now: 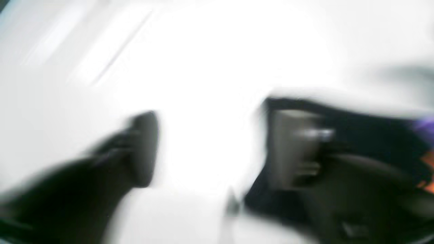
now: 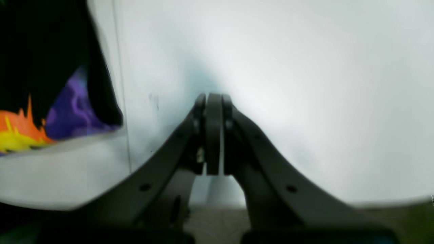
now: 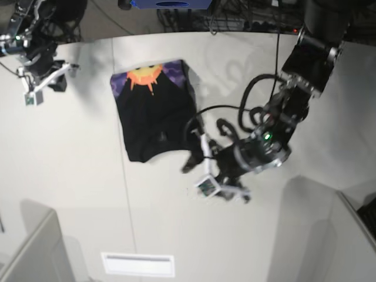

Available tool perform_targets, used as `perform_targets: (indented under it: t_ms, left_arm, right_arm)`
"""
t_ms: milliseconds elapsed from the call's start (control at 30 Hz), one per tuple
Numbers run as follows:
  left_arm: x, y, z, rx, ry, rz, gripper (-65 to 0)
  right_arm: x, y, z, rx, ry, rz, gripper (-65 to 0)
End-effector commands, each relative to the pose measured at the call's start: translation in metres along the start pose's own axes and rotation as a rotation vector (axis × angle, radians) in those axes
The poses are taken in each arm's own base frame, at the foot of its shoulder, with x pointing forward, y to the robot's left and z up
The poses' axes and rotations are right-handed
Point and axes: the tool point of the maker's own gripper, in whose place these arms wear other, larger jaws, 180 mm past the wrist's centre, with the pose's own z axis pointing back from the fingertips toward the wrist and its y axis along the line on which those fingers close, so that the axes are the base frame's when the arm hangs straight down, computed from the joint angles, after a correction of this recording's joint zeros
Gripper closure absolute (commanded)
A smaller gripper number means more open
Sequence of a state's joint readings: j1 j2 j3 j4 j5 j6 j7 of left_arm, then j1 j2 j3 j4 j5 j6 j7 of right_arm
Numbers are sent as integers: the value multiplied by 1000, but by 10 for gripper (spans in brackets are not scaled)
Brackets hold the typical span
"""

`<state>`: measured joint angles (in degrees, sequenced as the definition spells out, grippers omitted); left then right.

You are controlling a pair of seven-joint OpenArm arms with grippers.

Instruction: Fold the T-shirt properly

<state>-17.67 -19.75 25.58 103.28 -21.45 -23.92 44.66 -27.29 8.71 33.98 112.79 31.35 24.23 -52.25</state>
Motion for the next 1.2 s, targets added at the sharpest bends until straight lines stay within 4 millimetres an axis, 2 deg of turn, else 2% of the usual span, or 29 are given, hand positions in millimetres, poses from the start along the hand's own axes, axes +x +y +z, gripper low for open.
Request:
perform_targets:
  t_ms: [0, 33, 67, 167, 267, 433, 500, 600, 700, 767, 867, 933, 1033, 1100, 1167]
  left_arm:
    - [16, -10, 14, -11, -82, 5, -155]
    - [3, -7, 28, 30, -67, 18, -23]
    - [-15, -6, 42, 67, -38, 41, 0]
    - [-80, -1, 73, 160, 88, 155, 0]
    - [-139, -8, 107, 222, 216, 268, 0]
    - [-206, -42, 156, 236, 405, 373, 0]
    - [-230, -67, 175, 213, 491, 395, 0]
    - [-251, -108, 201, 169, 551, 414, 0]
    - [-261, -159, 231, 107, 573, 402, 0]
    - [-260, -194, 252, 53, 577, 419, 0]
    - [-257, -247, 279, -4, 605, 521, 0]
    - [-265, -276, 294, -20, 664, 597, 0]
    - [-301, -318, 317, -12, 786, 725, 0]
    - [-328, -336, 313, -6, 803, 776, 0]
    - [-357, -360, 315, -24, 827, 793, 0]
  right_arm:
    - [10, 2, 10, 5, -48, 28, 0]
    - [2, 2, 13, 5, -40, 31, 0]
    - [-6, 2, 17, 3, -35, 31, 0]
    - [-30, 0, 27, -3, -7, 25, 0]
    - [-59, -6, 41, -16, 50, 30, 0]
    - [-116, -11, 69, -30, 217, 27, 0]
    - [-142, -10, 83, -26, 306, 22, 0]
    - [-184, -1, 106, 0, 475, 22, 0]
    - [-216, 10, 125, 34, 615, 18, 0]
    - [-237, 20, 129, 74, 694, 39, 0]
    - [-271, 31, 120, 111, 804, 157, 0]
    - [-297, 34, 112, 115, 877, 259, 0]
    - [-341, 49, 98, 181, 944, 364, 0]
    - [-370, 60, 90, 234, 977, 362, 0]
    - [-395, 60, 84, 254, 1021, 332, 0]
